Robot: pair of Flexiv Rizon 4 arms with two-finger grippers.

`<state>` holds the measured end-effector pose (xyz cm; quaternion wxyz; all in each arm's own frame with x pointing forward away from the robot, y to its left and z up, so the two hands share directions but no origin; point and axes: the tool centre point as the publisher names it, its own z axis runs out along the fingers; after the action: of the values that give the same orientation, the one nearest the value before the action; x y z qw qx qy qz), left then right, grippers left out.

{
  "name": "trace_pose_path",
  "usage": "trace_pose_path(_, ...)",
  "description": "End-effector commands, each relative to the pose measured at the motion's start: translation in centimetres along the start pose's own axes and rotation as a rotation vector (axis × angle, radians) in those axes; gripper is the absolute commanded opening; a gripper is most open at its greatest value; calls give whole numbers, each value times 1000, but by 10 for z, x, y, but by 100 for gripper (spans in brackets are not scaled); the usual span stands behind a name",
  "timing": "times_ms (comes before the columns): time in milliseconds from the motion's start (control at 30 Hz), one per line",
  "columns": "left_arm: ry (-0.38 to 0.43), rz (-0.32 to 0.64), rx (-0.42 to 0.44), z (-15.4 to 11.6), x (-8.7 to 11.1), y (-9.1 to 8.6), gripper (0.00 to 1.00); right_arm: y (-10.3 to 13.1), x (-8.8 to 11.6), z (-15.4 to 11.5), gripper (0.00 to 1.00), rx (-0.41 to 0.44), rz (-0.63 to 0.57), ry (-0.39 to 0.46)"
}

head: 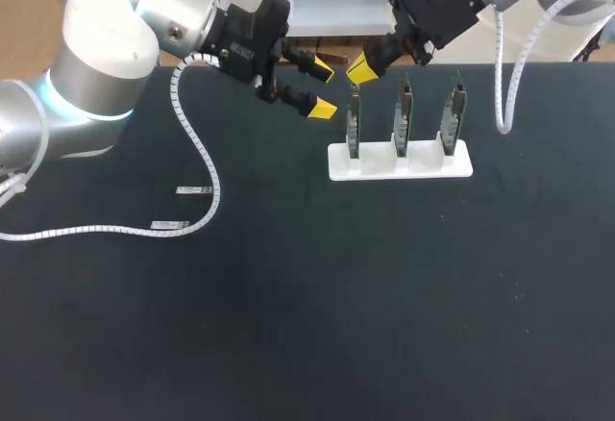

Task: Pick up the optical module with the left hand, and insert it into the network port with the right hand.

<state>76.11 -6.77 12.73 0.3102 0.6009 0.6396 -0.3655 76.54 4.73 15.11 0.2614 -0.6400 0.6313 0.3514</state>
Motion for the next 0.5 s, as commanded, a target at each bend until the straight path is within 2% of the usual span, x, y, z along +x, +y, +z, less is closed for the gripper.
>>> trace_pose_path(33,2,1,4,0,0,2,100,-3,0,1,0,-3,5,-1)
trace_pose_path(500,2,1,4,0,0,2,100,-6,4,5,0,-2,19,5)
